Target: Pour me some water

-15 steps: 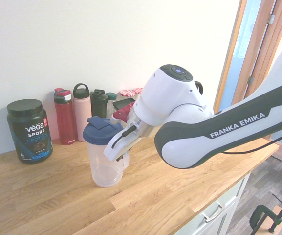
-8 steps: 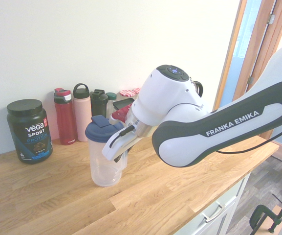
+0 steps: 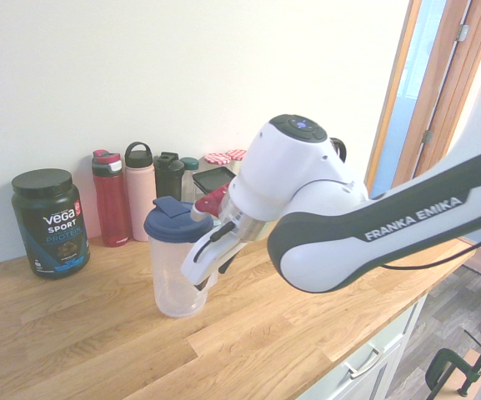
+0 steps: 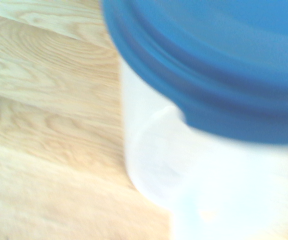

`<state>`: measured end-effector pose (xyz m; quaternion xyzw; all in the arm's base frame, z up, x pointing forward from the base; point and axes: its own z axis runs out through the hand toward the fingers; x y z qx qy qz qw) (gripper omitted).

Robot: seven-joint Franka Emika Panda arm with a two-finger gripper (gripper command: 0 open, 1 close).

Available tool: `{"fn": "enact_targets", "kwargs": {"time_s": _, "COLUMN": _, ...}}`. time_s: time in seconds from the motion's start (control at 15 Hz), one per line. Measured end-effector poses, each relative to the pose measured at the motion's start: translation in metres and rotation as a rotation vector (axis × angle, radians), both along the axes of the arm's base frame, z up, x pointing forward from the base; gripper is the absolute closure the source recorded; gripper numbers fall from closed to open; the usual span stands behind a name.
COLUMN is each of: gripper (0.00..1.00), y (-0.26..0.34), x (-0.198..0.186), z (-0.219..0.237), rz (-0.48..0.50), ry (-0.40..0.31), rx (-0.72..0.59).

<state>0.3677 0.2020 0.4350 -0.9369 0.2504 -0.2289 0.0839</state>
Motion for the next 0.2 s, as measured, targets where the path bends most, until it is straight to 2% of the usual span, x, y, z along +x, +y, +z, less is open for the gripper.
{"fn": "enact_targets", "kwargs": {"time_s": 0.2, "gripper": 0.00, "y": -0.042, "x": -0.033, "z": 0.016, "rz": -0.060, "ry": 0.012, "rx": -0.005}}
